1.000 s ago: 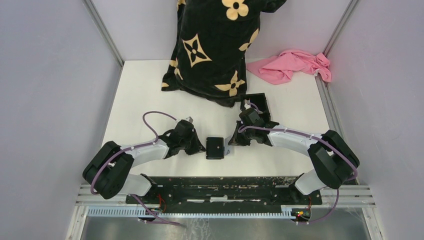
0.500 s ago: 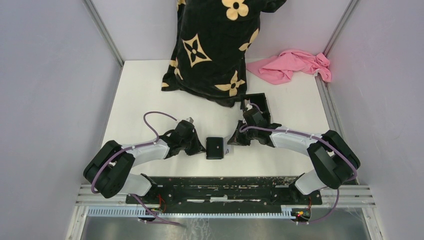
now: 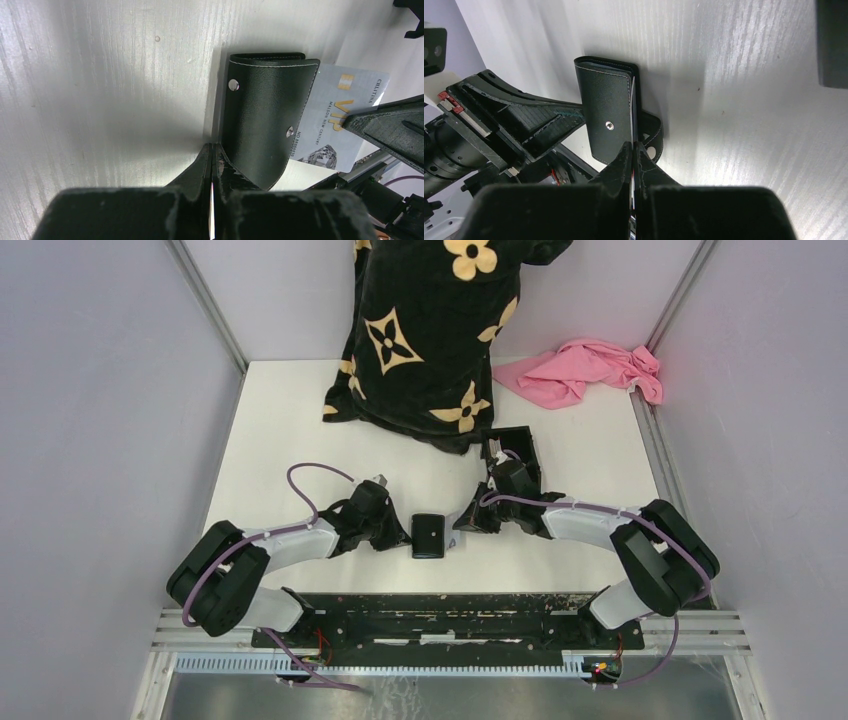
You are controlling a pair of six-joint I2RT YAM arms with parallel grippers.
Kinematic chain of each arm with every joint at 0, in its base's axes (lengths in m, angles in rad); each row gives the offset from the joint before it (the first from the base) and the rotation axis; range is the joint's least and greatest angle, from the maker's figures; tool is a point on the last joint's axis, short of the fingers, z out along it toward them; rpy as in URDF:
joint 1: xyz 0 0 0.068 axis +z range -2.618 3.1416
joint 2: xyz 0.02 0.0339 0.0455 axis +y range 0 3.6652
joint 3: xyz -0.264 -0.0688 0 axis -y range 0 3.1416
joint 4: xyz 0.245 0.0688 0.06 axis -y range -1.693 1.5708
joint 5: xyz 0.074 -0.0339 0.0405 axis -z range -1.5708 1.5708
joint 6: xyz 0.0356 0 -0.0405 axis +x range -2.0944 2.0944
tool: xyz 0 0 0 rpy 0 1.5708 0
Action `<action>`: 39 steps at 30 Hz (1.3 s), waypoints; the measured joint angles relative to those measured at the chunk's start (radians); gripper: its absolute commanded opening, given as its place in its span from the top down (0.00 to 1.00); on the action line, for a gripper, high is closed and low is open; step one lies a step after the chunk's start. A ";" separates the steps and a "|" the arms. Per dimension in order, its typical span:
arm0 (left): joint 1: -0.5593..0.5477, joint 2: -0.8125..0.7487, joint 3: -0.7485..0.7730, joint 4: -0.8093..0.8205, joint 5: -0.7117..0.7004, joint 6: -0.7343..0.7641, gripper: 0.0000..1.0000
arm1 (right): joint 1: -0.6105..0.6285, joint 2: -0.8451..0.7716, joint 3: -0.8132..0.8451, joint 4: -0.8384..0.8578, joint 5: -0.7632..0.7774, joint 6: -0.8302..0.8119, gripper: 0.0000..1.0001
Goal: Put the credit cards into the card holder
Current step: Open the card holder at the center of the board.
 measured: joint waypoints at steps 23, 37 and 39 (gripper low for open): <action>-0.005 -0.005 -0.002 0.000 -0.014 0.000 0.97 | 0.000 0.027 -0.017 0.084 -0.036 0.024 0.99; -0.005 -0.005 -0.002 0.000 -0.014 0.000 0.97 | 0.000 0.003 -0.016 0.003 -0.009 -0.067 0.99; -0.005 -0.005 -0.002 0.000 -0.014 0.000 0.97 | 0.000 0.004 -0.015 -0.002 -0.009 -0.073 0.99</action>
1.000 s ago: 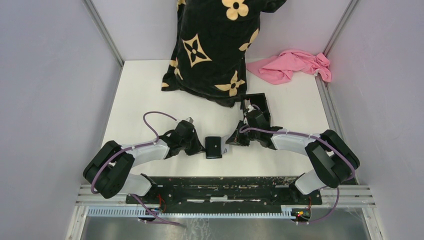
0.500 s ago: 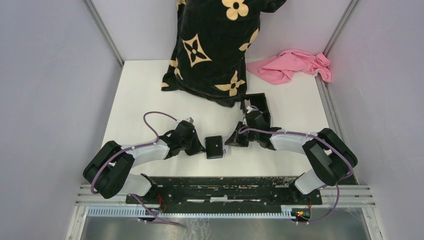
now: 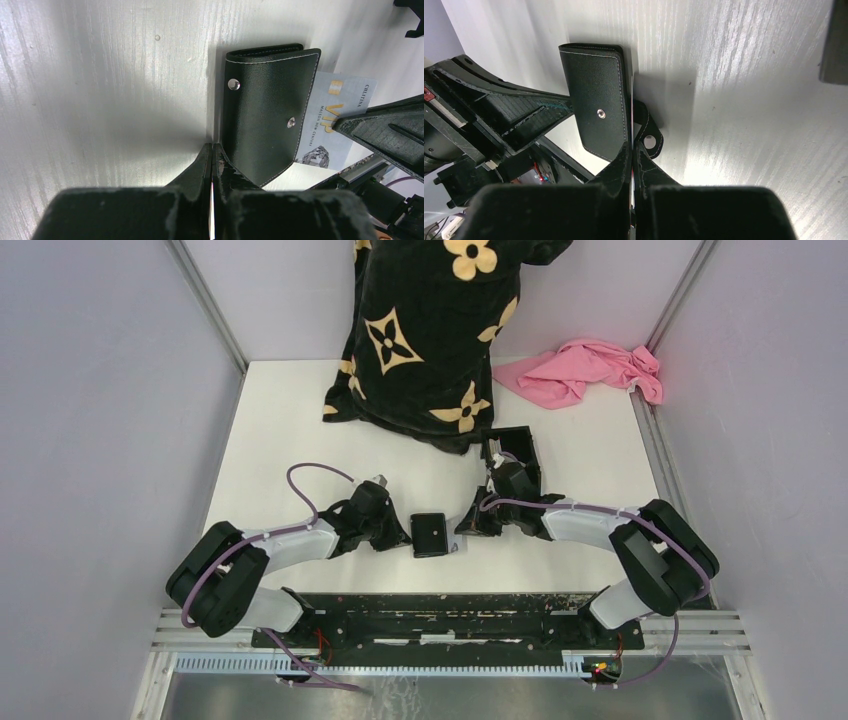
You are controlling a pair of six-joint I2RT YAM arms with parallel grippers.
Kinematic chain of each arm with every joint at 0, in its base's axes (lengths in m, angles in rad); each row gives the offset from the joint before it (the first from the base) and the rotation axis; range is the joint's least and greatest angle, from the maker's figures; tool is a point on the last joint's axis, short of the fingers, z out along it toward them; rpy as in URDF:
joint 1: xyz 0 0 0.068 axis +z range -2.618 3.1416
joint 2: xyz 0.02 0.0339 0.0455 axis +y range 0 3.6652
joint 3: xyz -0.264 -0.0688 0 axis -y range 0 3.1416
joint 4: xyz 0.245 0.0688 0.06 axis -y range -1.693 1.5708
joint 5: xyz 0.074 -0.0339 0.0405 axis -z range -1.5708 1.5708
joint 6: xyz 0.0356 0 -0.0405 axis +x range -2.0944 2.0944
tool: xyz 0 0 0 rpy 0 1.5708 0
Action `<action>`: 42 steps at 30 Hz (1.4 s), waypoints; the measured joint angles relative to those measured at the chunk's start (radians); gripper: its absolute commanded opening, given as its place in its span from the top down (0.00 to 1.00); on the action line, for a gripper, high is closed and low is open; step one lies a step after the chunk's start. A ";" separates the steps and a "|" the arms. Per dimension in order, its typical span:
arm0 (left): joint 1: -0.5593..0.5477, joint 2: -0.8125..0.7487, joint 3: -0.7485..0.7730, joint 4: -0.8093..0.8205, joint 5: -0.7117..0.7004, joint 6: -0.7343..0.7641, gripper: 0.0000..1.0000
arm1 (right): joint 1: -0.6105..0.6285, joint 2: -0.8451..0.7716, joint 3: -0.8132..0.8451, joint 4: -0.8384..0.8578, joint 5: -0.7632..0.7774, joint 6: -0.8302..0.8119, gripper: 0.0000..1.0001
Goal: Put the credit cards into the card holder
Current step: Open the card holder at the center of the board.
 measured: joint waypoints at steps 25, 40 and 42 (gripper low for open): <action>0.000 0.006 0.000 0.008 0.001 0.000 0.97 | 0.000 0.011 0.034 -0.005 -0.016 -0.008 0.99; 0.000 0.008 0.000 0.012 0.001 0.000 0.97 | 0.000 0.028 0.029 0.014 -0.019 -0.016 0.99; 0.000 0.008 0.000 0.012 0.001 0.000 0.97 | 0.000 0.030 0.026 0.020 -0.020 -0.016 0.99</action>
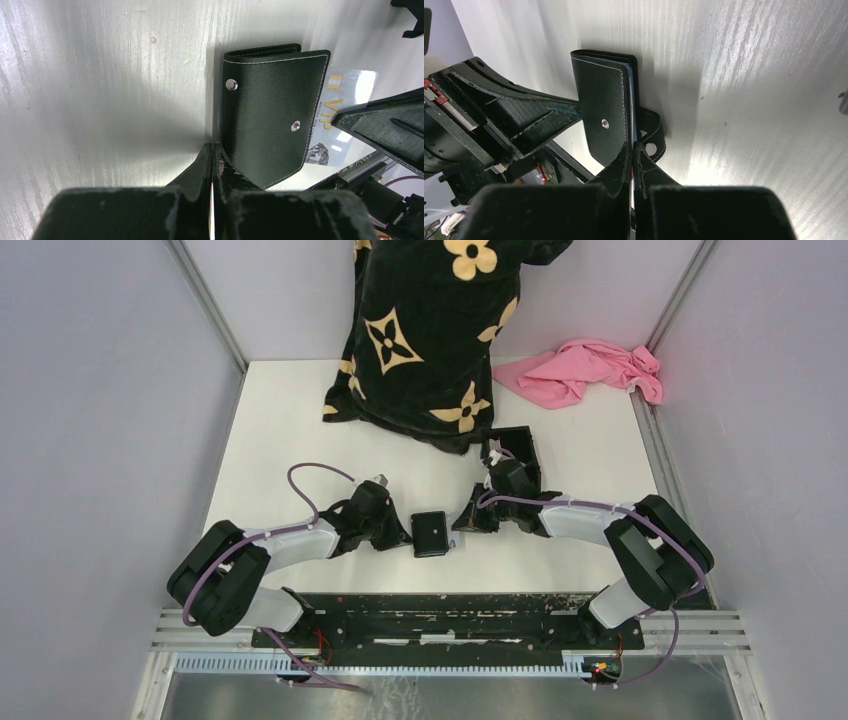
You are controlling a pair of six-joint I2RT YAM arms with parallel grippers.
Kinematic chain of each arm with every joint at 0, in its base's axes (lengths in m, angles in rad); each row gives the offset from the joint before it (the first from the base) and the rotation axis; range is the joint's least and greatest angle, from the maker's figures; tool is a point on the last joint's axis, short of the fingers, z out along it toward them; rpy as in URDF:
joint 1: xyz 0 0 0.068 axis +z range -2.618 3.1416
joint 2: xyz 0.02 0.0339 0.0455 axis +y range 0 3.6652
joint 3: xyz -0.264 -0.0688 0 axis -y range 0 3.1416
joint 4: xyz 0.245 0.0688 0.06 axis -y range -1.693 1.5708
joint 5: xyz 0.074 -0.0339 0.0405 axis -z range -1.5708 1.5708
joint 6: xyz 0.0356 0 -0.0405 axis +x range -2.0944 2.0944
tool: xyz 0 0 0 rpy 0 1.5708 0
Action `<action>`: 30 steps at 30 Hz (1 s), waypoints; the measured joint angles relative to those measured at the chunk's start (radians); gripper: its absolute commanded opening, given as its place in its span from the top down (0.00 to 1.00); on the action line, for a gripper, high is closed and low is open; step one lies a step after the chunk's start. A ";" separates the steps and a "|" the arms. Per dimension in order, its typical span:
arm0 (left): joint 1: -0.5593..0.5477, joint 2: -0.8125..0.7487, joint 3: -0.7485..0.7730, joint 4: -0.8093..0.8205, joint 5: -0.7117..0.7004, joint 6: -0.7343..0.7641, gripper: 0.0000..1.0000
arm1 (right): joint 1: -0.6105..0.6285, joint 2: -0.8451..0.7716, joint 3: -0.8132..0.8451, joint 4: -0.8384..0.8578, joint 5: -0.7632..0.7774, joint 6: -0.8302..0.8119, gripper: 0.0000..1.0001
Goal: Put the credit cards into the card holder
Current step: Open the card holder at the center of the board.
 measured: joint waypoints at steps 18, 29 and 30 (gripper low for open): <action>0.000 0.000 0.000 0.000 0.000 0.000 0.97 | -0.002 0.032 -0.025 0.083 -0.026 0.000 0.99; 0.000 0.006 0.000 0.008 0.001 0.000 0.97 | -0.002 0.074 -0.029 0.162 -0.052 -0.001 0.99; 0.000 0.007 0.000 0.011 0.002 0.000 0.97 | -0.002 0.080 -0.029 0.175 -0.056 0.000 0.99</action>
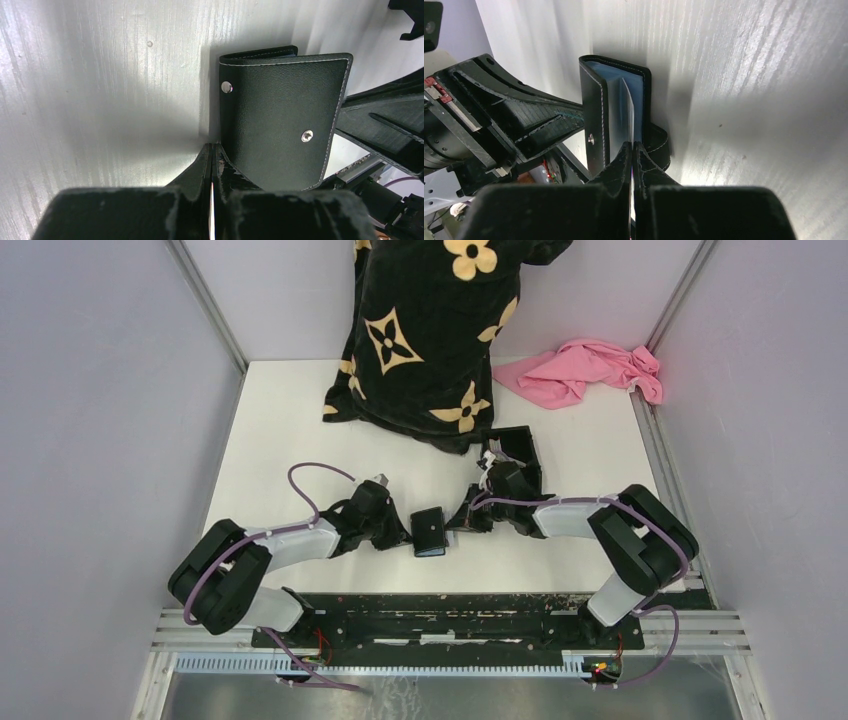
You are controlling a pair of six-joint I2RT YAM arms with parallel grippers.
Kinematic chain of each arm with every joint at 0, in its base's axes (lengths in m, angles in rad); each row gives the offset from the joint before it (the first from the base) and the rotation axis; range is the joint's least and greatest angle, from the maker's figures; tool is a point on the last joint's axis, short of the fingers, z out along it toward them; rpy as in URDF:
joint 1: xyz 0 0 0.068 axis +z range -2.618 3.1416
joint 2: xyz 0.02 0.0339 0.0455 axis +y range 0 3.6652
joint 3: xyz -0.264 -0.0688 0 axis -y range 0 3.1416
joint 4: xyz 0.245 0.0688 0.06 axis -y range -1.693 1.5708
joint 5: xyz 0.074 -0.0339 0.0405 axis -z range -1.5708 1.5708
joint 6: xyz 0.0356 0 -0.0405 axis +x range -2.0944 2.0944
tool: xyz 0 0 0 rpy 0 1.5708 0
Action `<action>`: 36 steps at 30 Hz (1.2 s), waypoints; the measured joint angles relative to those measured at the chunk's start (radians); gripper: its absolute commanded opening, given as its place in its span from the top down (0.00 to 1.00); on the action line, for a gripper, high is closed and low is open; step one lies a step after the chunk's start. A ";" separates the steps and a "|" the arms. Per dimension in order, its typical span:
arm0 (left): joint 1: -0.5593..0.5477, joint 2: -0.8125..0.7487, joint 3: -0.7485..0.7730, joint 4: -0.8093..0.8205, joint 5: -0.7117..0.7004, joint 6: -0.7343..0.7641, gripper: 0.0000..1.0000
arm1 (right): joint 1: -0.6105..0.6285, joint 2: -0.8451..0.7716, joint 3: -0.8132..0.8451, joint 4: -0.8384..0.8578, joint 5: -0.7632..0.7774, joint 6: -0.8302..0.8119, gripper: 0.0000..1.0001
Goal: Put the credit cards into the card holder
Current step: Open the card holder at the center of the board.
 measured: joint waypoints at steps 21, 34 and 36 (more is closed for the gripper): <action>0.000 0.135 0.090 0.043 0.074 0.002 0.97 | 0.002 0.069 0.040 0.067 -0.047 0.062 0.99; 0.000 0.187 0.140 0.036 0.096 0.024 0.97 | 0.005 0.000 0.127 -0.114 -0.012 -0.001 0.99; 0.000 0.187 0.142 0.034 0.096 0.025 0.97 | 0.005 -0.011 0.140 -0.142 -0.005 -0.016 0.99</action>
